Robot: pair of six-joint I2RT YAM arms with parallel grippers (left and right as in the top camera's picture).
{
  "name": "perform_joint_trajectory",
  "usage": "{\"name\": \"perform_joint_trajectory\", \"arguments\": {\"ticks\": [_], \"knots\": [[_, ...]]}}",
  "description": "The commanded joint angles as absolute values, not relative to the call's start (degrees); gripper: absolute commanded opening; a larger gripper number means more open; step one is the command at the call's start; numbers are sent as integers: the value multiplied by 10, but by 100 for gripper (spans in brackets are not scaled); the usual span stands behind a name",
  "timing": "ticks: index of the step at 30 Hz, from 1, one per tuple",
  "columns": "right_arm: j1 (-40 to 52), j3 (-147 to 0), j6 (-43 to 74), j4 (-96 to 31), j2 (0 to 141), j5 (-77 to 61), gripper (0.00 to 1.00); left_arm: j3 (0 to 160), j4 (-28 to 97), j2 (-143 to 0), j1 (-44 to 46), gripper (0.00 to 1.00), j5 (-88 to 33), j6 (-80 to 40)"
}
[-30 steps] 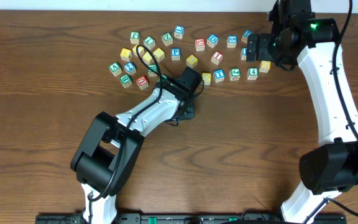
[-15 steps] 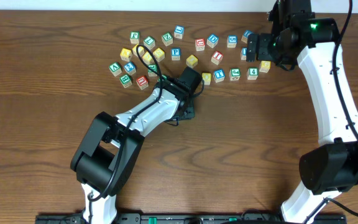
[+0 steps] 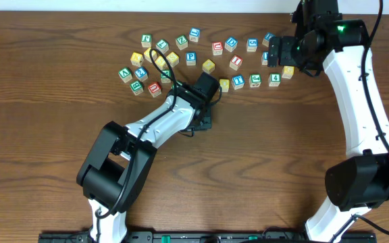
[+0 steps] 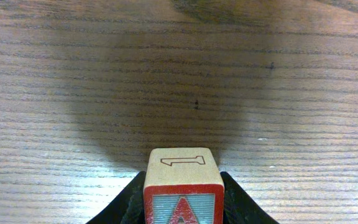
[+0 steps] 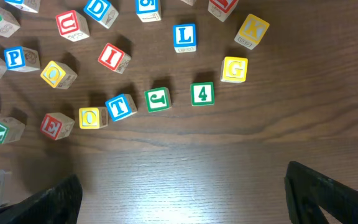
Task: Spell out AI2
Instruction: 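Lower the A block onto the table and open the left gripper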
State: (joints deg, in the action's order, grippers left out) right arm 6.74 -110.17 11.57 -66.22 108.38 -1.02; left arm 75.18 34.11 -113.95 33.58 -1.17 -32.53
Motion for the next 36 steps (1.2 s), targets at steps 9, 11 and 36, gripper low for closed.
{"name": "perform_joint_trajectory", "arguments": {"ticks": [9, 11, 36], "knots": [[72, -1099, 121, -662, 1089, -3, 99, 761, 344, -1141, 337, 39, -11, -286], [72, -1099, 121, -662, 1089, -3, 99, 763, 345, -1141, 337, 39, -11, -272], [72, -1099, 119, -662, 1089, -3, 99, 765, 344, -1141, 337, 38, -11, -210]]}}
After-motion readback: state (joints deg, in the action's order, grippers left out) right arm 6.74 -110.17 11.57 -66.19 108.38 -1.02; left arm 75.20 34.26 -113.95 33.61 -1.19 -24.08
